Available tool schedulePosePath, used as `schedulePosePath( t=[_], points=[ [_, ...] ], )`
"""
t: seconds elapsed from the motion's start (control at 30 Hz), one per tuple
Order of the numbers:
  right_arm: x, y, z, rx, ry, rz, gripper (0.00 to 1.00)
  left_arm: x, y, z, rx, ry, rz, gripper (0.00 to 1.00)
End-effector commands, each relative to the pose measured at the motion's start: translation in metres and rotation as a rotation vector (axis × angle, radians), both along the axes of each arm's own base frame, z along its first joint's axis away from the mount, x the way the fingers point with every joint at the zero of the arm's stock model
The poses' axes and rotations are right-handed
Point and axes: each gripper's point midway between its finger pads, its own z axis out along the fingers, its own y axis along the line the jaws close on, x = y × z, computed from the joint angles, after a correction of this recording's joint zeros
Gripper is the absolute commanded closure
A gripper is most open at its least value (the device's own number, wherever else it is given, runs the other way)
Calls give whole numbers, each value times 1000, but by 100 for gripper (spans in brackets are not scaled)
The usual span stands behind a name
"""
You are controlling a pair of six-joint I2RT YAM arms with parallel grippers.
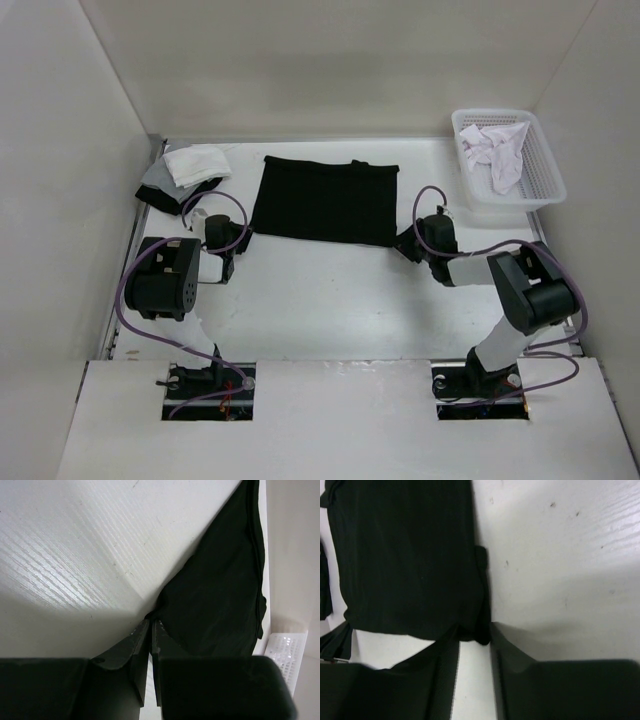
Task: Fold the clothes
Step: Fold the tank top
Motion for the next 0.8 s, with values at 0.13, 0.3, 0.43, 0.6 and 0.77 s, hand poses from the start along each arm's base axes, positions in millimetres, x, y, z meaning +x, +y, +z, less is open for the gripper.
schedulePosePath(
  t=[0.13, 0.3, 0.43, 0.6, 0.77],
  points=[
    [22, 3, 14, 34, -58, -29, 85, 7, 1, 7, 17, -24, 5, 96],
    [19, 0, 26, 35, -94, -33, 96, 5, 0, 16, 18, -44, 2, 98],
    [5, 1, 62, 46, -181, -6, 99, -5, 2, 43, 4, -111, 7, 100],
    [-44, -5, 141, -12, -336, 38, 99, -41, 7, 132, 37, -295, 8, 100],
    [-107, -17, 241, -65, -513, 59, 98, -111, 17, 243, 124, -500, 14, 100]
  ],
)
